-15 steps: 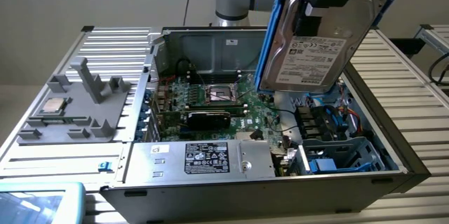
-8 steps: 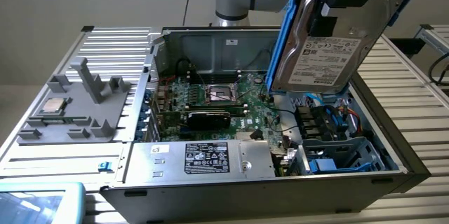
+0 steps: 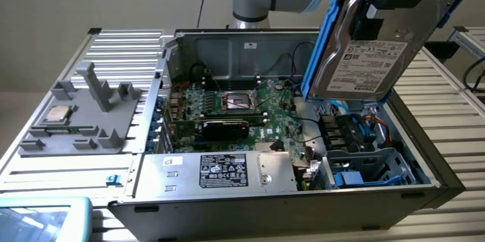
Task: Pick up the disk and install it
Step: 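Pick up the disk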
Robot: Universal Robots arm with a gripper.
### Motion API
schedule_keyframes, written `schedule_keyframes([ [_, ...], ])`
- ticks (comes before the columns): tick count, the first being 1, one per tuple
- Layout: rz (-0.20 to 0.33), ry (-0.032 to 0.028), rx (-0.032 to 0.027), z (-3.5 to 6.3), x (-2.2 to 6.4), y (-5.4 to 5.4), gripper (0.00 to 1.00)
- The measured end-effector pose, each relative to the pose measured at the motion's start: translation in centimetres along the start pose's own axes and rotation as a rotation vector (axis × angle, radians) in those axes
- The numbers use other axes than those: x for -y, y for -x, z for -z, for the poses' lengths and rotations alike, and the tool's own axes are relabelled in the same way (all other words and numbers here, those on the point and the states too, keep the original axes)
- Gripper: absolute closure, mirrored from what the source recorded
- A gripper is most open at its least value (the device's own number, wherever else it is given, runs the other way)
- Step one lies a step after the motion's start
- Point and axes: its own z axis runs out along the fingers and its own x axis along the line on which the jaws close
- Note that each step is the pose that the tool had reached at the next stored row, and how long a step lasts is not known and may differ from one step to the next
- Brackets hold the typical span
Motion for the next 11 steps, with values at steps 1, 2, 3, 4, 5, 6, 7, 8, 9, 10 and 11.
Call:
schedule_keyframes([
  [1, 0.000, -0.0017, 0.0001, 0.00, 0.17, 0.0, 0.63],
  [2, 0.000, -0.0026, 0.0002, 0.00, 0.38, 0.0, 0.63],
  [3, 0.000, -0.0031, 0.0003, 0.00, 0.64, 0.0, 0.63],
  [4, 0.001, -0.0034, 0.0003, 0.00, 0.90, 0.1, 0.63],
  [5, 0.001, -0.0038, 0.0003, -0.01, 1.13, 0.1, 0.63],
  [6, 0.002, -0.0043, 0.0005, -0.01, 1.34, 0.1, 0.63],
  [7, 0.003, -0.0045, 0.0005, -0.01, 1.38, 0.1, 0.63],
  [8, 0.003, -0.0044, 0.0005, -0.01, 1.38, 0.1, 0.63],
  [9, 0.003, -0.0044, 0.0005, -0.01, 1.38, 0.1, 0.63],
  [10, 0.003, -0.0044, 0.0005, -0.01, 1.38, 0.1, 0.63],
  [11, 0.003, -0.0044, 0.0005, -0.01, 1.41, 0.1, 0.63],
])
